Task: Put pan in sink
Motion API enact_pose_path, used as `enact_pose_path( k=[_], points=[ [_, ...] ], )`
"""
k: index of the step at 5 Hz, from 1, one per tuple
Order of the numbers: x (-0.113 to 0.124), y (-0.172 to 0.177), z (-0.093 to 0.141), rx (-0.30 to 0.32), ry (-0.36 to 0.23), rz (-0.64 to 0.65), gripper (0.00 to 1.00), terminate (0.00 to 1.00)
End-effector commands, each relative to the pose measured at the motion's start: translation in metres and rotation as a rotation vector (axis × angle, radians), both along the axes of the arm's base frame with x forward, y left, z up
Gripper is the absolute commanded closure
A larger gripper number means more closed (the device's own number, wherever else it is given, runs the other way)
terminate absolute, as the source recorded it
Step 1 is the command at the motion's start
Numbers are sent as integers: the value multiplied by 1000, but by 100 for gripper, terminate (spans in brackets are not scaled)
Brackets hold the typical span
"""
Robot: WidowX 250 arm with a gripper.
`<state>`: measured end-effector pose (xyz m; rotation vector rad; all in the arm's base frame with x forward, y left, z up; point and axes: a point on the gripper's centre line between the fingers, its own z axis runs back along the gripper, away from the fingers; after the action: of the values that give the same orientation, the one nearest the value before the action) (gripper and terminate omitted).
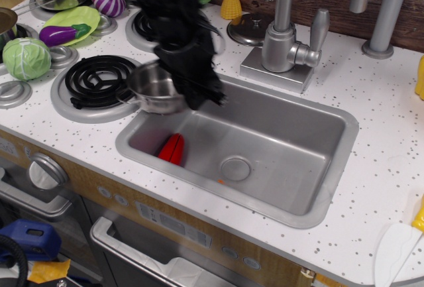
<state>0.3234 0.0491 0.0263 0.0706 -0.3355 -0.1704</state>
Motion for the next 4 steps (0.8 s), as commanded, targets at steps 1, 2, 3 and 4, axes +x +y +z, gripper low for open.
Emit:
enact_pose_path(
  k=[1, 2, 3, 4],
  points=[
    [5, -27, 5, 4, -93, 45, 100, 0],
    [7, -40, -5, -26, -137, 79, 100, 0],
    [11, -50, -14, -42, -136, 76, 100, 0],
    [13, -54, -23, -57, -123, 45, 100, 0]
  ],
)
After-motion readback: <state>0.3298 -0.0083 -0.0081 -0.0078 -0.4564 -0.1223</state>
